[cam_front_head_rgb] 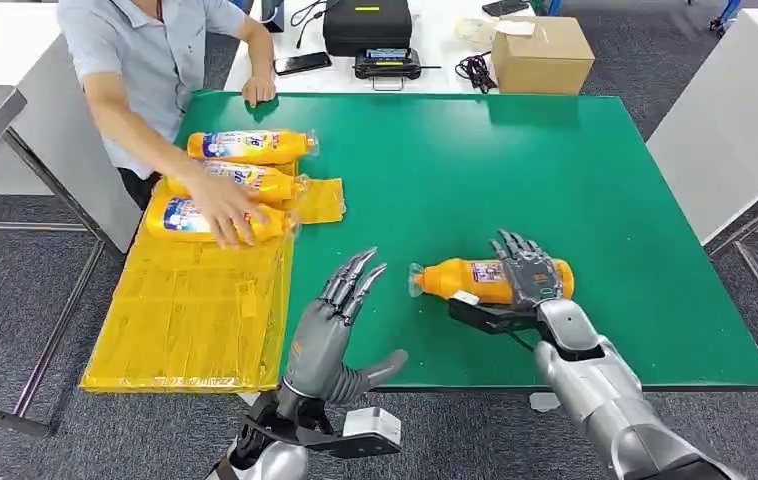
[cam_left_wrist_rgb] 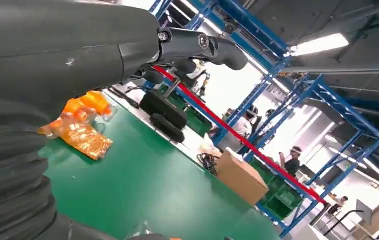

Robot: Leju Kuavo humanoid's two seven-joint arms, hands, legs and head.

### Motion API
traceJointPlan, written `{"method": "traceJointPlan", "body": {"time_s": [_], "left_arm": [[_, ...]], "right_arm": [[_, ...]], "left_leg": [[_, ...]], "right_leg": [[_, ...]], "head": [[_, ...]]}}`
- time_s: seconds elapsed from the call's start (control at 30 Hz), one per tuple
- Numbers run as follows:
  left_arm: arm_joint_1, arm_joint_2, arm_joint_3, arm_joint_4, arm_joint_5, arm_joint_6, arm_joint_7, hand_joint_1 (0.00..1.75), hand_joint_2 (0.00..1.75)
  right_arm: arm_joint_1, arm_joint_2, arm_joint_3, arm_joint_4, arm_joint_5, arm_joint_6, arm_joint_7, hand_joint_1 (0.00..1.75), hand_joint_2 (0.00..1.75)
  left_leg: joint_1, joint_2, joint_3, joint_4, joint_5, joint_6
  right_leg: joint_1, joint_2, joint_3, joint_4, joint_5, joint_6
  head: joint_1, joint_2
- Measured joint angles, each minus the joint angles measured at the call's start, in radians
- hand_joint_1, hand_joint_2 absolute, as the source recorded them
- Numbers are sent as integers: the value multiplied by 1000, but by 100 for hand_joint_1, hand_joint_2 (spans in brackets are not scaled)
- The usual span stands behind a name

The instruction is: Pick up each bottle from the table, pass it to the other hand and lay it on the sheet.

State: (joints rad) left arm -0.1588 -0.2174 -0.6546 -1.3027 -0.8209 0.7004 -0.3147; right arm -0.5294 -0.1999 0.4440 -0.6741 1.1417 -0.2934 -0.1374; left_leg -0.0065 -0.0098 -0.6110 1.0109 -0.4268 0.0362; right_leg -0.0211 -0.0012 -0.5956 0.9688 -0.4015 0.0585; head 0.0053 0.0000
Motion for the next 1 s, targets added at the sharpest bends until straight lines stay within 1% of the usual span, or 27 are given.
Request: {"method": "traceJointPlan", "body": {"time_s": [0.57, 0.73, 0.77, 0.83, 0.87, 0.9, 0.93, 0.97, 1.0], "left_arm": [[6, 7, 0, 0, -3, 0, 10, 0, 175], [9, 7, 0, 0, 0, 0, 11, 0, 175], [9, 7, 0, 0, 3, 0, 11, 0, 175], [9, 8, 0, 0, 6, 0, 8, 0, 175], [9, 8, 0, 0, 11, 0, 4, 0, 175], [9, 8, 0, 0, 16, 0, 0, 0, 175], [9, 8, 0, 0, 18, 0, -3, 0, 175], [9, 8, 0, 1, 19, 0, -7, 0, 175], [8, 8, 0, 2, 21, 0, -10, 0, 175]], "right_arm": [[-15, -26, 0, 36, 5, 10, -5, 0, 175], [-16, -36, 0, 39, 2, 45, -10, 0, 175], [-18, -38, 0, 41, -4, 57, -11, 5, 175], [-25, -41, -2, 49, -18, 84, -19, 7, 175], [-31, -43, -2, 57, -27, 105, -23, 49, 175], [-38, -44, -3, 64, -35, 123, -29, 138, 175], [-43, -46, -3, 71, -38, 137, -33, 168, 175], [-48, -47, -3, 78, -39, 147, -38, 175, 175], [-50, -49, -3, 85, -39, 156, -40, 175, 175]], "left_leg": [[0, 0, 2, 0, 0, 0], [0, 0, 2, 0, 0, 0], [0, 0, 3, 0, 0, 0], [0, 0, 4, 0, 0, 0], [0, 0, 4, 0, 0, 0], [0, 0, 5, 0, 0, 0], [0, 0, 6, 0, 0, 0], [0, 0, 7, 0, 0, 0], [0, 0, 7, 0, 0, 0]], "right_leg": [[0, 0, 2, 0, 0, 0], [0, 0, 2, 0, 0, 0], [0, 0, 2, 0, 0, 0], [0, 0, 3, 0, 0, 0], [0, 0, 3, 0, 0, 0], [0, 0, 4, 0, 0, 0], [0, 0, 5, -1, 0, 0], [0, 0, 5, -1, 0, 0], [0, 0, 6, -1, 0, 0]], "head": [[0, 0], [0, 0], [0, 0], [0, 0], [0, 0], [0, 0], [0, 0], [0, 0], [0, 0]]}}
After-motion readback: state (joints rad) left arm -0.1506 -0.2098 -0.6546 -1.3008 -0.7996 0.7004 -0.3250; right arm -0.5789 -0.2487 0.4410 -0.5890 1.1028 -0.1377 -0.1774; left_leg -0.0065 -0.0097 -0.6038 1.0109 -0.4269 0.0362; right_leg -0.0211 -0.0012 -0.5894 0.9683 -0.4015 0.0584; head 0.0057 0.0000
